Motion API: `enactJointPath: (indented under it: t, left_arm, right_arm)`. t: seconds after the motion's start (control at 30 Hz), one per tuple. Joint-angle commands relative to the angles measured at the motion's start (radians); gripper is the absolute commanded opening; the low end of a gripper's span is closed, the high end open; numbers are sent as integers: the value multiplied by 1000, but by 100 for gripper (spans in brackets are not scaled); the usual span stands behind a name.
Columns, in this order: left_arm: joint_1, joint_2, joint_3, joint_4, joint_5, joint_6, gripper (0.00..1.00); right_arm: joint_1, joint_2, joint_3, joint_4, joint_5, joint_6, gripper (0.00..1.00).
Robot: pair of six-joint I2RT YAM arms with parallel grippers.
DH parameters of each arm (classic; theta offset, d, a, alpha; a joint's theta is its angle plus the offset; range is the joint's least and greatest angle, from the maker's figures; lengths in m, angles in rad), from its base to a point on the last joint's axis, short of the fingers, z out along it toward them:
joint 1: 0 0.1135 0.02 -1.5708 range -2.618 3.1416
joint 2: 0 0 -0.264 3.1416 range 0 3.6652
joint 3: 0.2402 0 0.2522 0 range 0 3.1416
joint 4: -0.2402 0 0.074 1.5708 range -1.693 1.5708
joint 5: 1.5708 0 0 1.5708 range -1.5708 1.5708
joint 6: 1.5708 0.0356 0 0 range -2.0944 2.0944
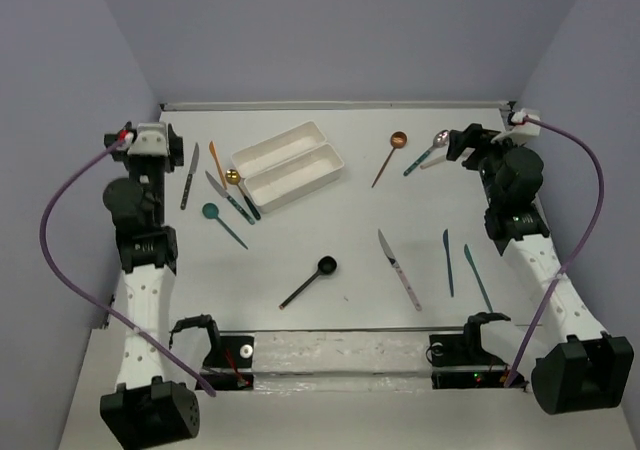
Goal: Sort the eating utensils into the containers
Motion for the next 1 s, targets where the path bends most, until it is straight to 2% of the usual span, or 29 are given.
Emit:
enactJointPath:
  t: [0.0, 0.03, 0.1, 0.13, 0.27, 0.33, 0.37, 0.4, 0.43, 0.57, 0.73, 0.97]
  left_arm:
    - [2, 257, 485, -874, 223, 221, 72]
    - [4, 394, 618, -1039, 251, 210, 68]
    - [4, 507, 688, -1135, 271, 210, 63]
    - [2, 596, 722, -1168, 270, 207, 63]
    - [2, 803, 817, -1136, 158, 193, 64]
    - [5, 946, 923, -1139, 103, 181, 63]
    - [4, 1038, 957, -1150, 96, 174, 58]
    - [5, 1039, 992, -1163, 90, 169, 57]
    - [4, 1115, 1042, -1192, 96, 166, 57]
    - [4, 1206, 1071, -1193, 86, 170, 63]
    - [7, 1319, 1141, -1237, 14, 178, 62]
    - [59, 1279, 1071, -1190, -3, 206, 63]
  right_arm:
    - [-7, 72, 175, -437, -177, 54, 85]
    - [-7, 95, 204, -477, -189, 72, 85]
    - [-7, 145, 254, -528, -214, 85, 85]
    - [-7, 155, 259, -554, -232, 86, 85]
    - [-7, 172, 232, -545, -194, 79, 86]
    - [-7, 191, 223, -539, -191, 60, 86]
    - [-7, 199, 221, -540, -195, 45, 86]
    - [-7, 207, 218, -540, -203, 40, 86]
    - [-7, 211, 213, -540, -218, 42, 86]
    - [-7, 227, 204, -514, -281, 45, 87]
    - [-7, 268, 201, -509, -275, 45, 87]
    - [-7, 294, 199, -502, -278, 50, 87]
